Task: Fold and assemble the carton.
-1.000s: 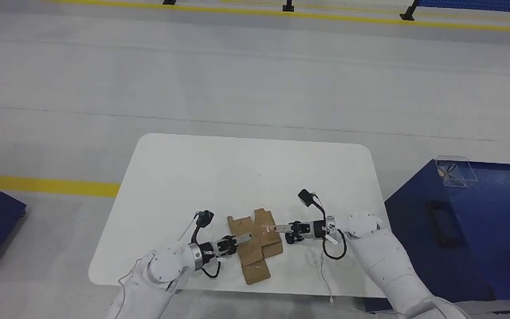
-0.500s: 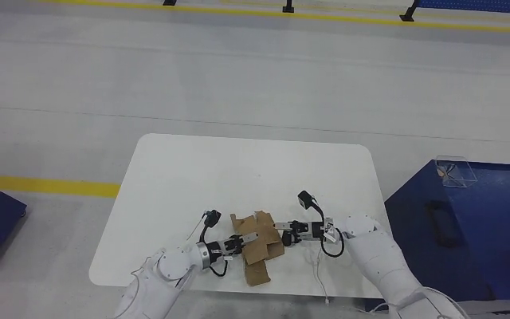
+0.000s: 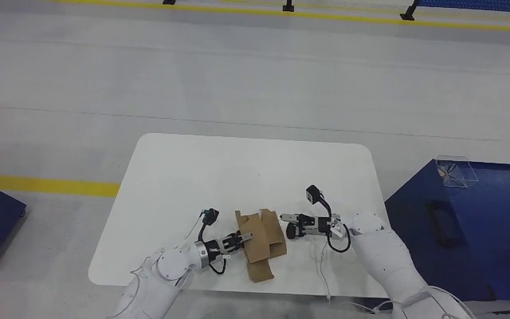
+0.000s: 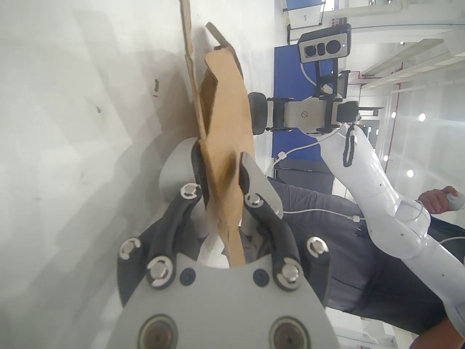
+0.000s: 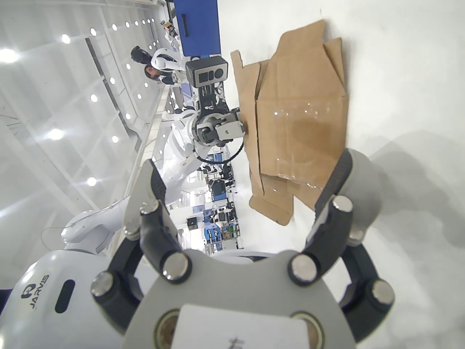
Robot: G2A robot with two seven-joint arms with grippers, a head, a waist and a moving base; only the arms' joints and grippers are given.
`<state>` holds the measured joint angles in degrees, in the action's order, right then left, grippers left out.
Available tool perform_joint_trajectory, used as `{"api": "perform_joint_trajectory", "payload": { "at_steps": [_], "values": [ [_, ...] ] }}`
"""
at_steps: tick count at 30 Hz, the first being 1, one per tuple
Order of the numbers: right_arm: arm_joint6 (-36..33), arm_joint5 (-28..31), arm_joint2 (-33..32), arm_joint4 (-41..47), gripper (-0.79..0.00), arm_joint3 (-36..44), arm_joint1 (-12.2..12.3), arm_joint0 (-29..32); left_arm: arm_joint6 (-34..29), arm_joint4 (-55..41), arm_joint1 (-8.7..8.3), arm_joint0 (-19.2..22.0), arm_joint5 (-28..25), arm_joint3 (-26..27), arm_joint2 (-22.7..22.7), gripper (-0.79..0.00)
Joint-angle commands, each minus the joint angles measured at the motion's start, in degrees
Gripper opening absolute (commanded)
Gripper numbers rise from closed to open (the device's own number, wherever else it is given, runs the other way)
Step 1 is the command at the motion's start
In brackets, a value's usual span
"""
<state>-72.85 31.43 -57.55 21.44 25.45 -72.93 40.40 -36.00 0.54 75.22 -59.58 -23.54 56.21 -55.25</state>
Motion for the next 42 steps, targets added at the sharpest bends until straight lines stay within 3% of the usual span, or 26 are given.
{"api": "perform_joint_trajectory", "payload": {
  "at_steps": [1,6,10,17,19,20,21,24,26,27,32,34,38,42],
  "values": [
    [-0.4,-0.4,-1.1,1.5,0.000,0.4,0.8,0.1,-0.5,-1.0,-0.20,-0.7,-1.7,1.6,-0.7,-0.785],
    [-1.8,-1.8,-3.6,3.9,0.000,3.9,3.2,1.6,-2.5,-3.8,-1.16,-4.0,-5.3,7.9,-3.2,-0.785],
    [-3.3,-3.3,-4.3,7.0,0.000,11.5,4.8,5.2,-6.1,-9.6,-1.83,-7.2,-6.4,13.1,-5.0,-0.785],
    [-6.8,-6.8,-5.0,14.1,0.000,22.6,7.2,11.3,-11.9,-21.6,-2.13,-8.9,-2.9,15.1,-6.5,-0.785],
    [-7.2,-7.2,-4.7,15.1,-0.089,24.3,7.7,12.3,-13.8,-24.4,-2.05,-8.6,-1.8,14.6,-6.3,-0.785],
    [-7.9,-7.9,-4.6,16.2,-0.209,25.0,7.8,12.7,-14.7,-25.9,-1.99,-8.5,-1.6,14.3,-6.2,-0.785],
    [-8.4,-8.4,-4.4,16.9,-0.391,25.4,8.0,13.0,-15.6,-27.0,-1.94,-8.3,-1.4,14.0,-6.1,-0.785],
    [-8.5,-8.4,-3.6,17.6,-0.486,26.4,8.2,13.6,-17.6,-29.9,-1.73,-7.9,-1.1,13.1,-5.6,-0.785],
    [-8.3,-8.3,-3.0,18.0,-0.613,27.0,8.4,13.8,-18.5,-31.3,-1.58,-7.7,-0.8,12.6,-5.2,-0.785],
    [-8.2,-8.1,-2.8,18.2,-0.782,27.3,8.4,13.9,-18.5,-31.5,-1.52,-7.5,-0.9,12.2,-5.1,-0.785],
    [-9.3,-9.3,-2.7,20.5,-0.785,28.1,9.0,14.3,-18.9,-32.7,-1.21,-7.0,-0.4,10.8,-4.2,-0.785],
    [-9.6,-9.6,-2.8,21.0,-0.785,28.2,9.2,14.3,-18.9,-32.9,-1.11,-6.8,-0.1,10.2,-4.0,0.000],
    [-10.9,-10.8,-3.6,22.1,-0.785,28.7,9.8,14.4,-18.6,-33.0,-1.19,-6.6,-0.6,9.3,-4.6,0.000],
    [-11.4,-11.4,-6.0,22.3,-0.785,29.3,10.7,14.0,-17.6,-30.5,-2.31,-7.4,-1.4,8.2,-8.2,0.000]
  ]
}}
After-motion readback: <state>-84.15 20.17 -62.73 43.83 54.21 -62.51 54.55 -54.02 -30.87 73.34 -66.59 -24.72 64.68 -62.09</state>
